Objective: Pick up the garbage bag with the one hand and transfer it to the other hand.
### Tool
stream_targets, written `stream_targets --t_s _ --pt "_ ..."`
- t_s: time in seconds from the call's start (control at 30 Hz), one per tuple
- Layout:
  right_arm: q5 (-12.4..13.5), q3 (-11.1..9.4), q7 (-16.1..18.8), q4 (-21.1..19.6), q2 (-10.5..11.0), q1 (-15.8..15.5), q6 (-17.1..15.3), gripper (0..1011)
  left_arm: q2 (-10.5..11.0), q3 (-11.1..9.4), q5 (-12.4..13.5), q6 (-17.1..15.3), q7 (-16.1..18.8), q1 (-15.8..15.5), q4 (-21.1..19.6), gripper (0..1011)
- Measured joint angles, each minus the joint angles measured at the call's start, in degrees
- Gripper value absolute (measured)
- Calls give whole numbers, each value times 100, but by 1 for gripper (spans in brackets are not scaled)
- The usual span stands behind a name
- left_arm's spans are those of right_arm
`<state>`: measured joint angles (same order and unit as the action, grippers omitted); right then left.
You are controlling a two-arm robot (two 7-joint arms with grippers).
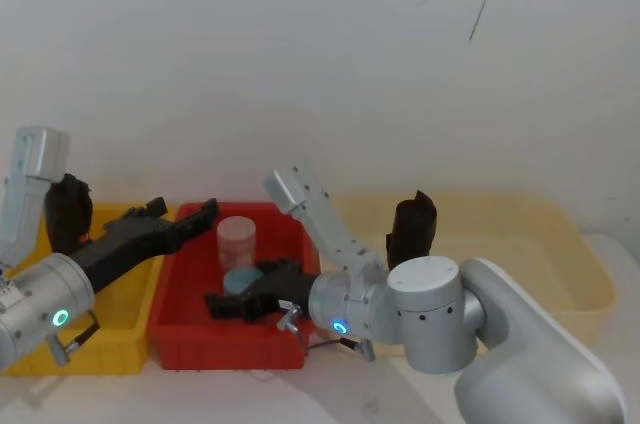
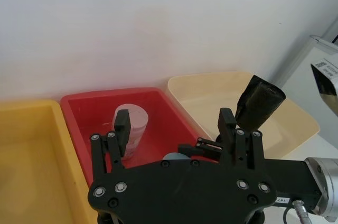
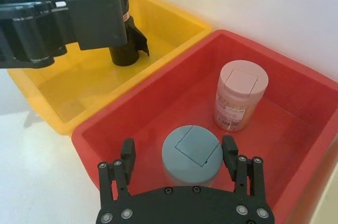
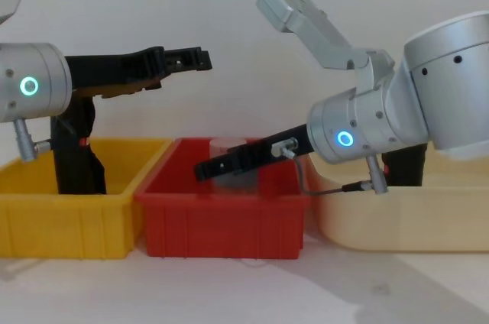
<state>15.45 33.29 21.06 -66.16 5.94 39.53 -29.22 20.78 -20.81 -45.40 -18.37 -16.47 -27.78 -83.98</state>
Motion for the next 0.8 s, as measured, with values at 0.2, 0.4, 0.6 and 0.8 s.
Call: stream_targets --t_s 0.2,0.4,0.6,0.8 --pt "-64 33 70 97 -7 51 58 1001 0 0 0 0 0 0 0 1001" --pt "-143 89 157 186 11 106 137 1001 0 0 0 0 0 0 0 1002" --pt "-220 135 224 266 29 145 243 956 0 0 0 0 0 0 0 1002" --pt "-309 163 244 311 44 159 369 806 0 0 0 0 0 0 0 1001"
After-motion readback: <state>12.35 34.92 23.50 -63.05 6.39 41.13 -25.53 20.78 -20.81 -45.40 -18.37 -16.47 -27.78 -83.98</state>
